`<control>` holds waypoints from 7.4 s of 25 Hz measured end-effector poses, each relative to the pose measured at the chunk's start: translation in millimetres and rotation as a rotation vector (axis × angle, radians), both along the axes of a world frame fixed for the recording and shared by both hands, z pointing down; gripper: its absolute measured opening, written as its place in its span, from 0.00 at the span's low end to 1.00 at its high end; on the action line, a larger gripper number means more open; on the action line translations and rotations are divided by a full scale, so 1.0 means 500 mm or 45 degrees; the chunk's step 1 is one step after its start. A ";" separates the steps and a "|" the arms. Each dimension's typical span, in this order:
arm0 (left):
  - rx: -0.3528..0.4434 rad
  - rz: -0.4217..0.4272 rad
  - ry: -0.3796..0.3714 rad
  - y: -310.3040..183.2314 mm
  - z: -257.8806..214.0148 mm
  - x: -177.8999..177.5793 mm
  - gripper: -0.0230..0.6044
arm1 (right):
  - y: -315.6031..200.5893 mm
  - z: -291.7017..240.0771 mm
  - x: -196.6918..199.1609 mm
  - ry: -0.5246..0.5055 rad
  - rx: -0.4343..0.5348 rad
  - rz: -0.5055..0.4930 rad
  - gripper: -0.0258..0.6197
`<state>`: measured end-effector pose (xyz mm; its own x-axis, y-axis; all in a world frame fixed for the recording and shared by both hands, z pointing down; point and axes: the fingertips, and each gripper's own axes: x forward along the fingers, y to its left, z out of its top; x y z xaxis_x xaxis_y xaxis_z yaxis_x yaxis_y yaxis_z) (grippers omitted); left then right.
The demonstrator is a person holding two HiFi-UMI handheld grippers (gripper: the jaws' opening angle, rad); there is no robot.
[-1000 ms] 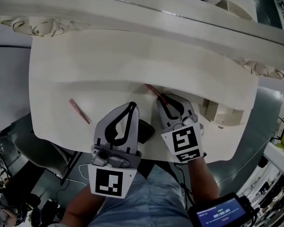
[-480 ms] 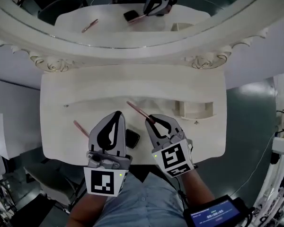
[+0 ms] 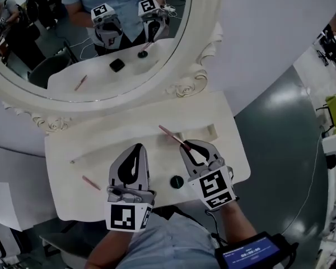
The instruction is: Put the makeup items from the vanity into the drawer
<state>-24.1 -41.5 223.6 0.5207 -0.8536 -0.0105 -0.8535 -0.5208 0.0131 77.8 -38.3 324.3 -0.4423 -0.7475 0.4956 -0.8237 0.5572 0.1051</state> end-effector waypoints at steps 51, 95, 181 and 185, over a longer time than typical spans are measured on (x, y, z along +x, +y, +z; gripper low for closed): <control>-0.175 -0.271 -0.060 -0.096 0.138 0.098 0.04 | -0.058 0.223 0.240 0.327 -0.292 -0.485 0.25; -0.224 -0.621 -0.093 0.121 0.194 -0.085 0.04 | 0.218 0.370 -0.060 0.155 -0.592 -1.085 0.12; -0.224 -0.806 -0.048 0.193 0.148 -0.334 0.04 | 0.162 0.243 -0.340 -0.007 -0.408 -0.941 0.41; -0.306 -0.780 -0.033 0.196 0.202 -0.364 0.04 | 0.191 0.292 -0.360 0.030 -0.456 -0.916 0.54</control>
<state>-205.9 56.4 324.8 -0.0629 -0.9727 0.2235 -0.9962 0.0745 0.0440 -102.3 57.1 470.4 -0.7414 -0.0768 0.6667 -0.2498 0.9537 -0.1678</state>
